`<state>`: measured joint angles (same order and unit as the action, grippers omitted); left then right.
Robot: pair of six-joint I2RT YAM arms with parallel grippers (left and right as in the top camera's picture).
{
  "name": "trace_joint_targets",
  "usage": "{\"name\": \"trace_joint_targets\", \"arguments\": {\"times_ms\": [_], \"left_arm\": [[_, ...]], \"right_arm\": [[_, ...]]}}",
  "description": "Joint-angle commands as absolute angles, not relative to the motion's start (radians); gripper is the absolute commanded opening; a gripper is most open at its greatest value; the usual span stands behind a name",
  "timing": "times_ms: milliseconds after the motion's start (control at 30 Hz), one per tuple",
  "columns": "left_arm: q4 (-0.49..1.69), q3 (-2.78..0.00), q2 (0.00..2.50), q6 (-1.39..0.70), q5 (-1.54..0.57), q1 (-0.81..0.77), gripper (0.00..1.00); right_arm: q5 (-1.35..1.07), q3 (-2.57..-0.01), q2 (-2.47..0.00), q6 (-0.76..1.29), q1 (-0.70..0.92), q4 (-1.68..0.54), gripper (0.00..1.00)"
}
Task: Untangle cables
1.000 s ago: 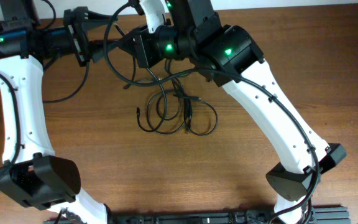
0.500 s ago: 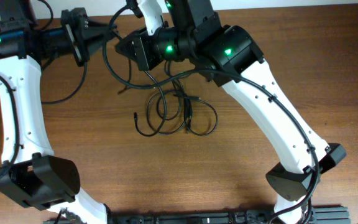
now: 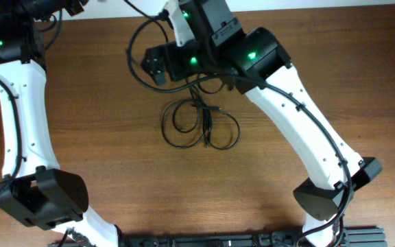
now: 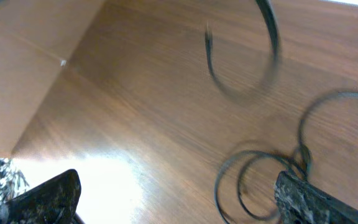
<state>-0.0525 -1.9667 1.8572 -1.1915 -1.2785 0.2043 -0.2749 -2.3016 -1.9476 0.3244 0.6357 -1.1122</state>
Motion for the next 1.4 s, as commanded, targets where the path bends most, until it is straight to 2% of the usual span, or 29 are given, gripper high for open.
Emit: {"name": "trace_joint_targets", "arguments": {"times_ms": [0, 67, 100, 167, 200, 300, 367, 500, 567, 667, 733, 933, 1067, 1267, 1367], "left_arm": [[0.053, -1.98, 1.853, -0.796, -1.053, 0.209, 0.0], [0.356, -1.98, 1.853, -0.523, -0.65, 0.207, 0.0], [0.513, -1.98, 1.853, -0.357, -0.384, 0.2, 0.0], [0.693, -1.98, 1.853, -0.146, -0.119, 0.196, 0.0], [0.741, -1.98, 1.853, -0.12, -0.084, 0.197, 0.0], [0.865, -1.98, 1.853, -0.114, -0.154, 0.194, 0.0], [0.852, -1.98, 1.855, -0.081, -0.172, 0.191, 0.0], [0.826, -2.004, 1.855, 0.008, -0.355, 0.181, 0.0], [0.718, -2.052, 1.855, 0.073, -0.472, 0.181, 0.0], [0.501, -2.056, 1.859, -0.012, -0.483, 0.179, 0.0], [0.43, -2.055, 1.888, -0.01, -0.481, 0.164, 0.0], [0.423, -2.055, 2.056, -0.01, -0.311, 0.173, 0.0], [0.431, -2.055, 2.062, -0.01, 0.18, 0.187, 0.0], [0.398, -2.055, 2.176, 0.016, 0.203, 0.329, 0.0], [0.397, -2.055, 2.231, 0.257, 0.202, 0.35, 0.0]], "right_arm": [[-0.25, -2.3, -1.944, 0.318, 0.524, -1.191, 0.97], [-0.25, -2.3, -1.944, 0.318, 0.42, -1.288, 0.98], [-0.25, -2.3, -1.944, 0.318, 0.37, -1.333, 0.98], [-0.249, -2.3, -1.944, 0.318, 0.281, -1.396, 0.98], [-0.249, -2.3, -1.944, 0.318, 0.245, -1.403, 0.98], [-0.249, -2.3, -1.944, 0.318, 0.165, -1.403, 0.98], [-0.229, -2.3, -1.944, 0.318, 0.142, -1.403, 0.98], [-0.168, -2.3, -1.944, 0.318, 0.143, -1.403, 0.98], [-0.168, -2.3, -1.944, 0.318, 0.143, -1.402, 0.98], [-0.168, -2.3, -1.944, 0.318, 0.143, -1.403, 0.98], [-0.168, -2.3, -1.944, 0.318, 0.143, -1.403, 0.98], [-0.168, -2.3, -1.944, 0.318, 0.143, -1.402, 0.98], [-0.168, -2.3, -1.944, 0.318, 0.143, -1.402, 0.98], [-0.168, -2.3, -1.944, 0.318, 0.143, -1.403, 0.98], [-0.168, -2.3, -1.944, 0.318, 0.143, -1.402, 0.98]]}}
